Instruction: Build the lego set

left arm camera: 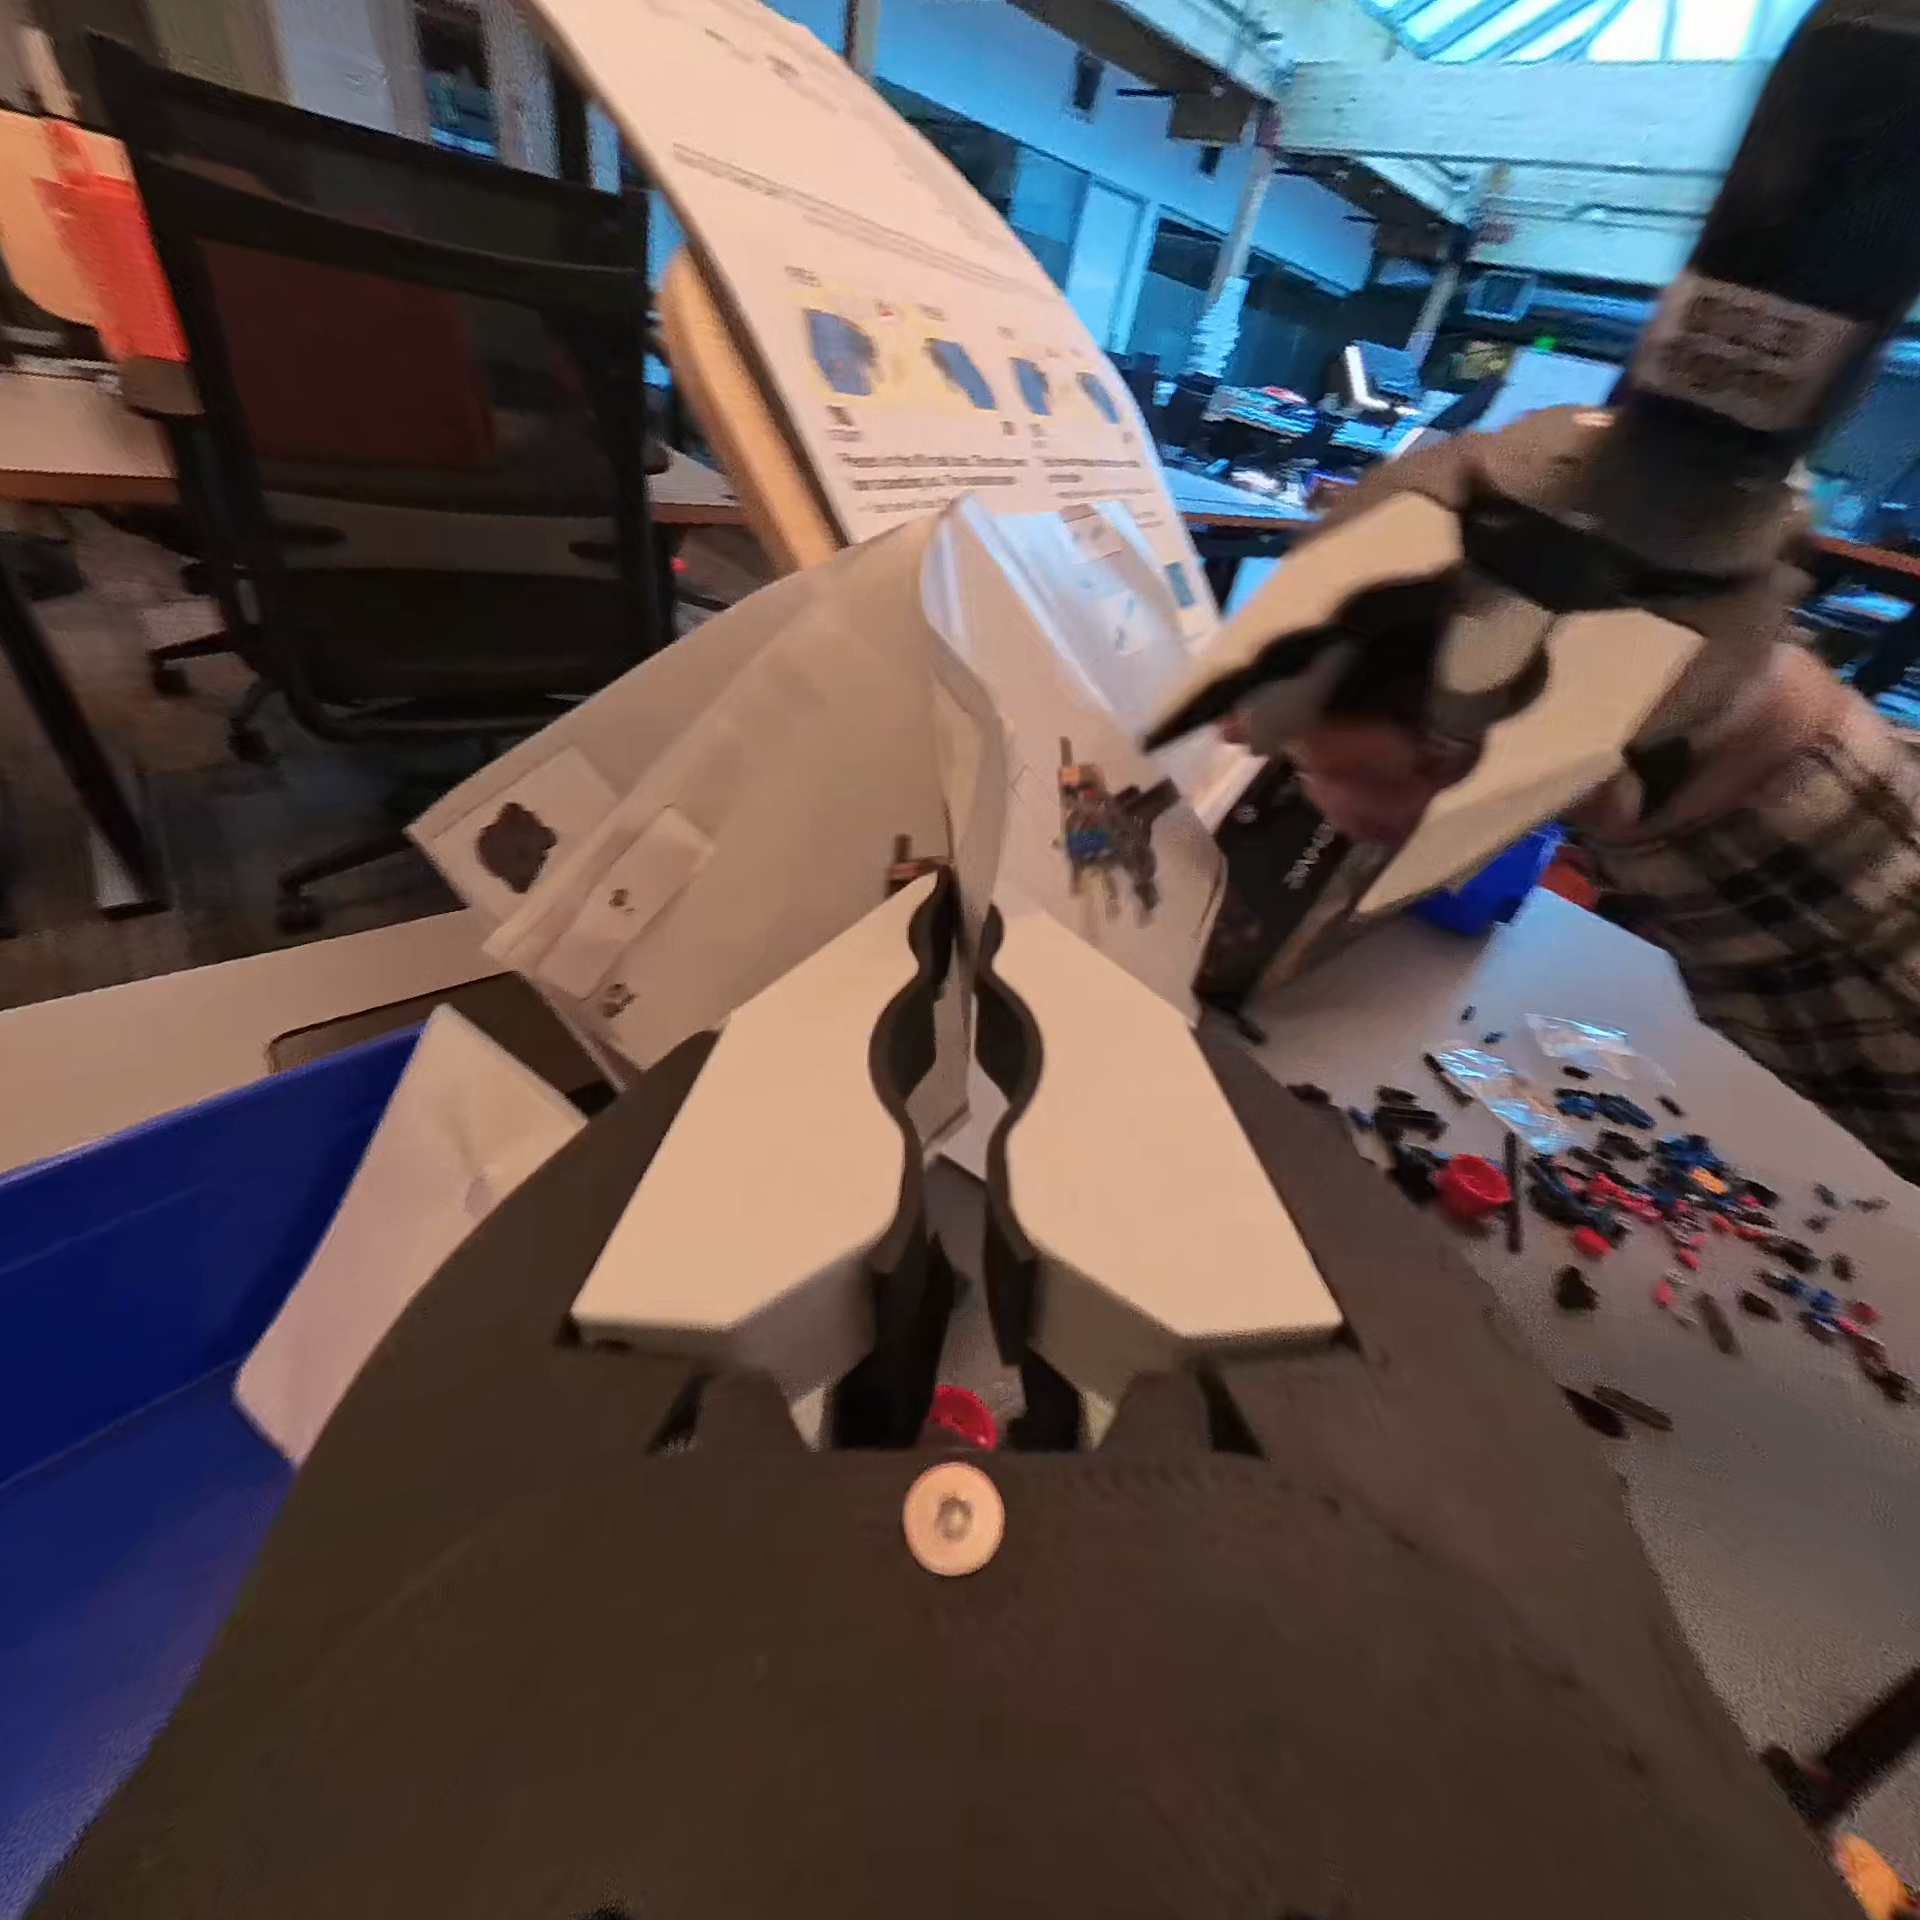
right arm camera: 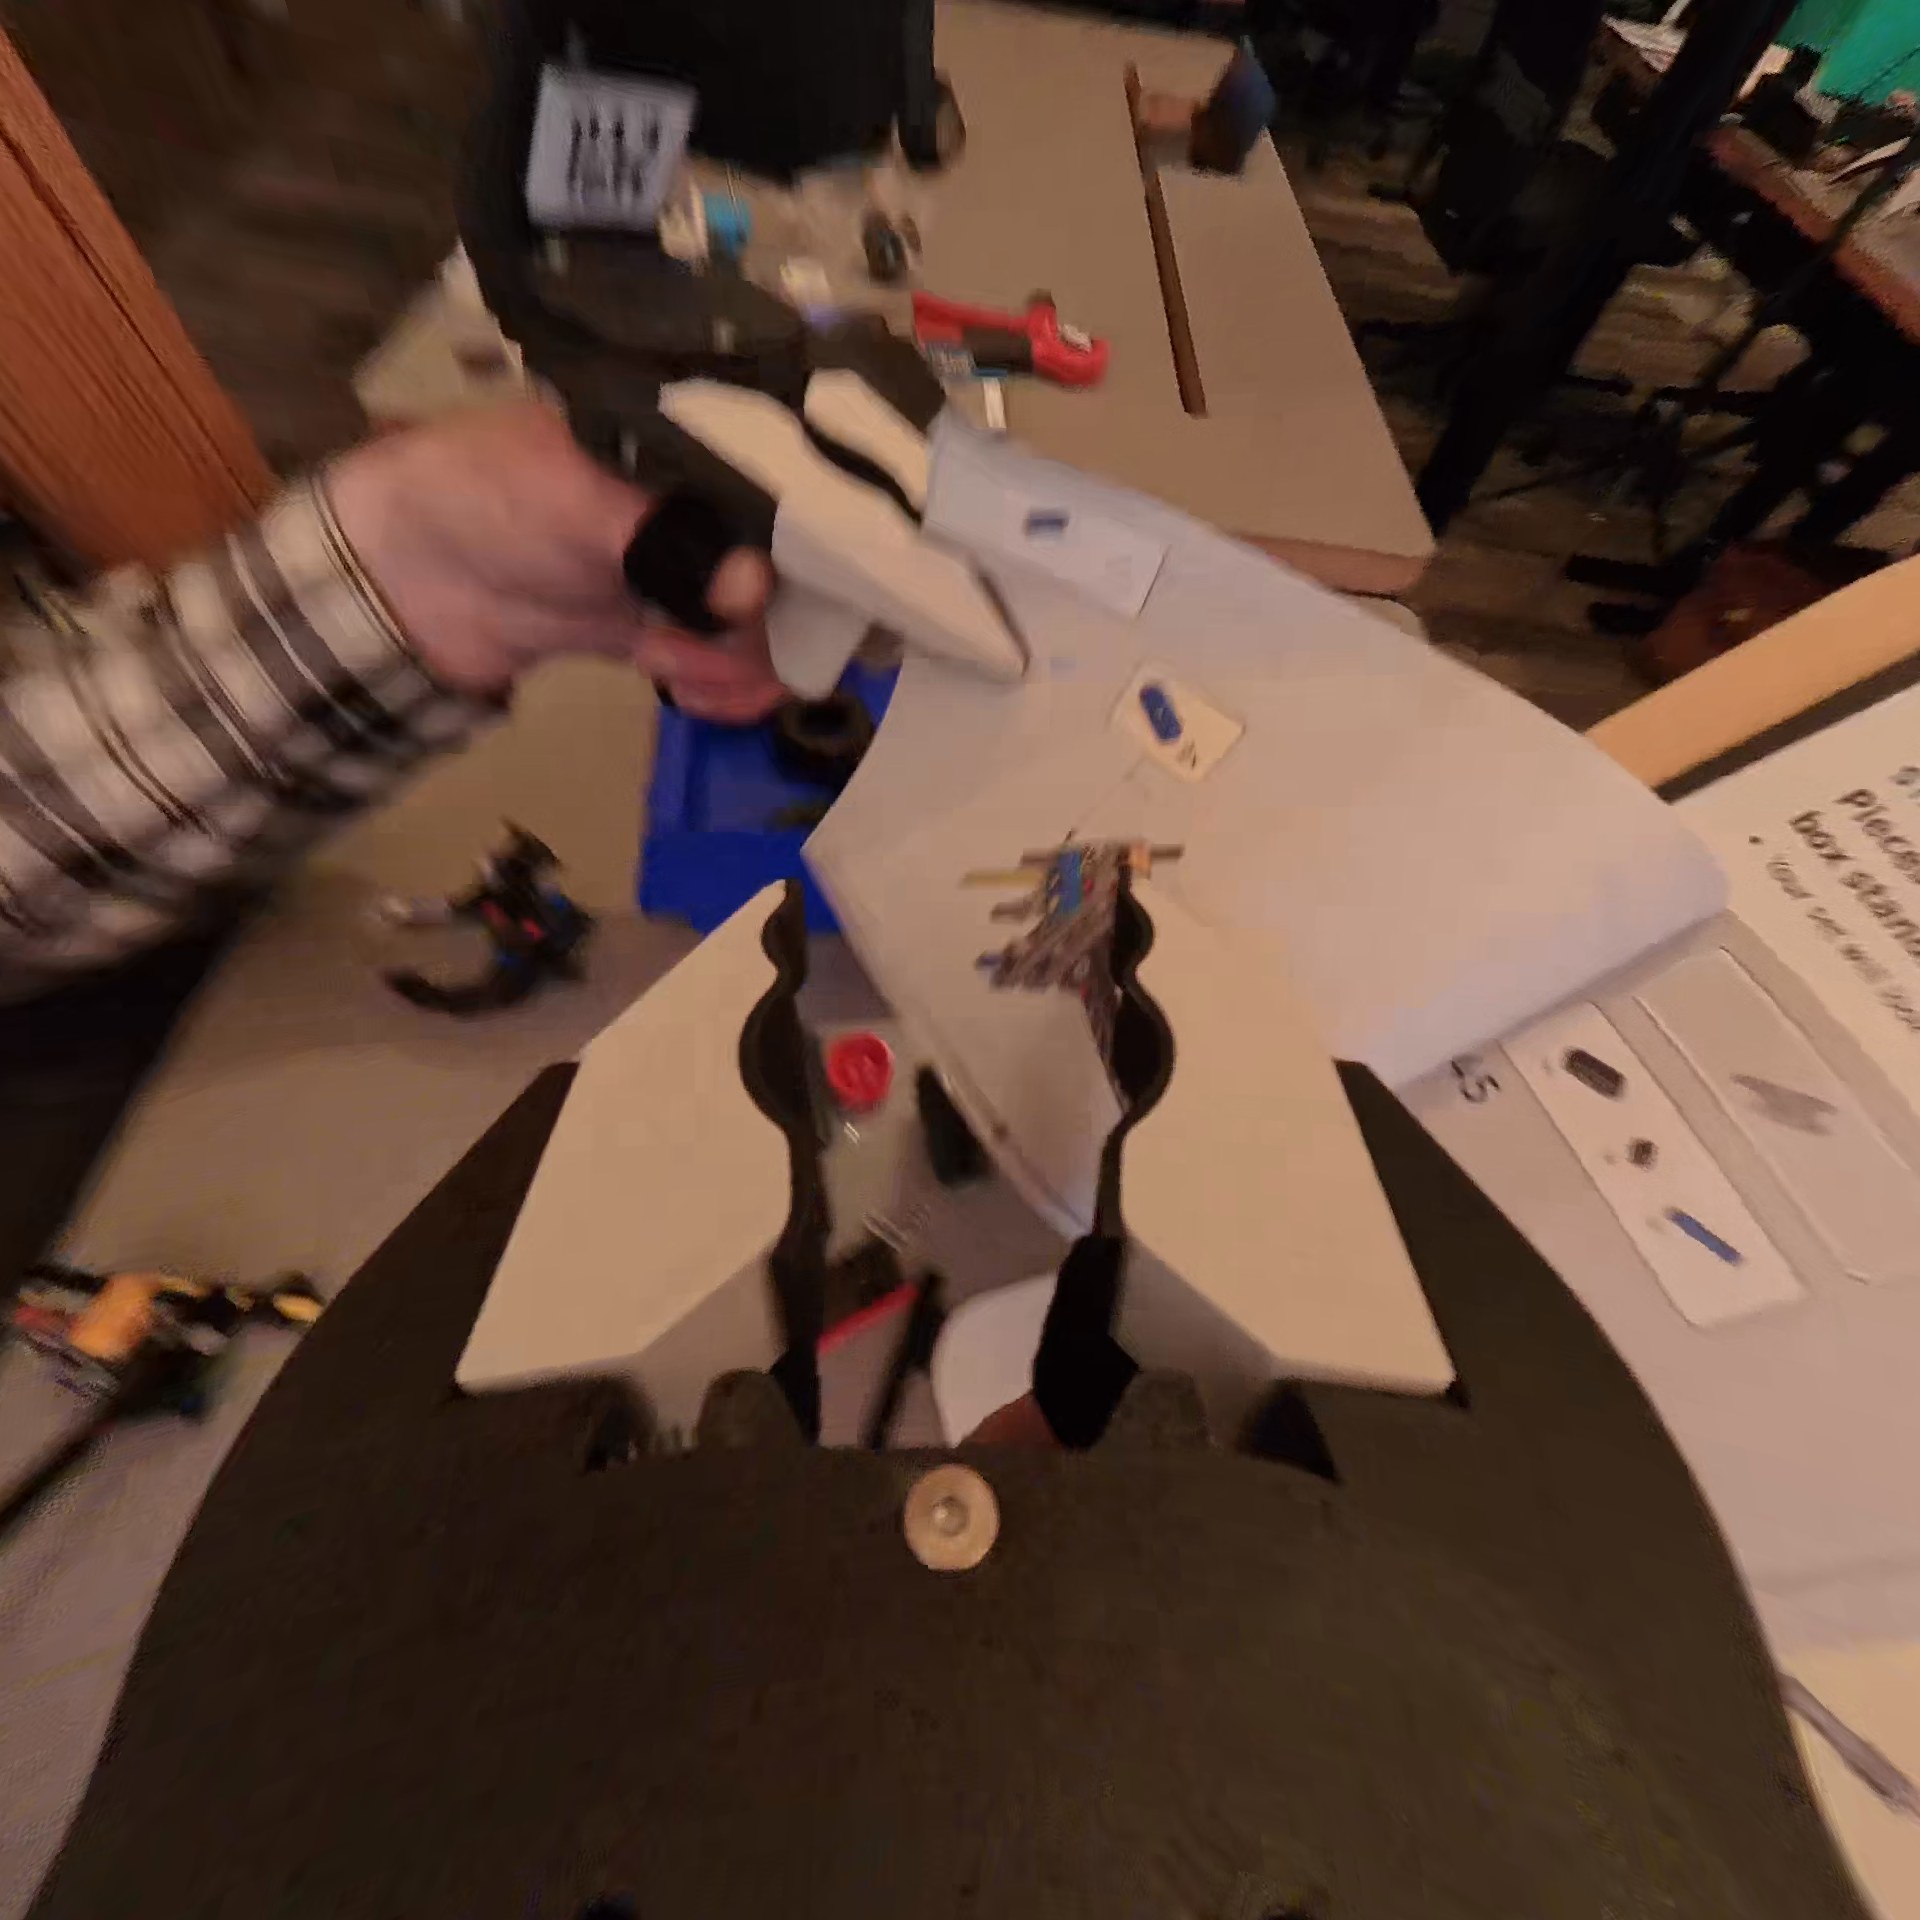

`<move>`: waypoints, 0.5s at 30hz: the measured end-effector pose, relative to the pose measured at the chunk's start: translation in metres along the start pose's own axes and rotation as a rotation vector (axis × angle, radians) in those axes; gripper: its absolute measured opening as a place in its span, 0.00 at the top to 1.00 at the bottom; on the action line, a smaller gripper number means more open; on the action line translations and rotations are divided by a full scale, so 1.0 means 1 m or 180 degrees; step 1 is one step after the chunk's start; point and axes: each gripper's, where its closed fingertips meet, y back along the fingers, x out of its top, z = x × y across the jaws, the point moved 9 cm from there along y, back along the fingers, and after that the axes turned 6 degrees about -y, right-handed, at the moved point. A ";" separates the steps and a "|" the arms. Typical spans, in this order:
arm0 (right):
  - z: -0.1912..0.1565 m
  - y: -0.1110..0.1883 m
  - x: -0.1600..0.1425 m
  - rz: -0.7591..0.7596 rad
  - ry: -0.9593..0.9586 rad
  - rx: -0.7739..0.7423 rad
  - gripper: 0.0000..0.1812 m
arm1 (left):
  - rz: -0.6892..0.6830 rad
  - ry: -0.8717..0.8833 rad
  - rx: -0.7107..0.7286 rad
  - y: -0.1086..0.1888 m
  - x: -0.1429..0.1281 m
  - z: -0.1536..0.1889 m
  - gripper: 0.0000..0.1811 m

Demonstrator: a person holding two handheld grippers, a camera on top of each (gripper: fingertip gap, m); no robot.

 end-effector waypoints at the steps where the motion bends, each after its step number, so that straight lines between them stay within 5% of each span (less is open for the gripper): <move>1: -0.003 0.002 -0.005 -0.0151 0.0218 -0.0114 0.73 | 0.0020 -0.0004 0.0073 0.001 -0.001 -0.004 1.00; 8: -0.013 -0.021 -0.043 -0.1138 0.1199 -0.0724 0.82 | 0.0097 0.0032 0.0514 0.006 -0.008 -0.024 1.00; 11: -0.009 -0.029 -0.051 -0.1256 0.1442 -0.0990 0.96 | 0.0118 -0.0007 0.0589 0.006 -0.010 -0.027 1.00; 15: -0.009 -0.029 -0.052 -0.1179 0.1581 -0.1095 1.00 | 0.0102 -0.0024 0.0651 0.004 -0.013 -0.030 1.00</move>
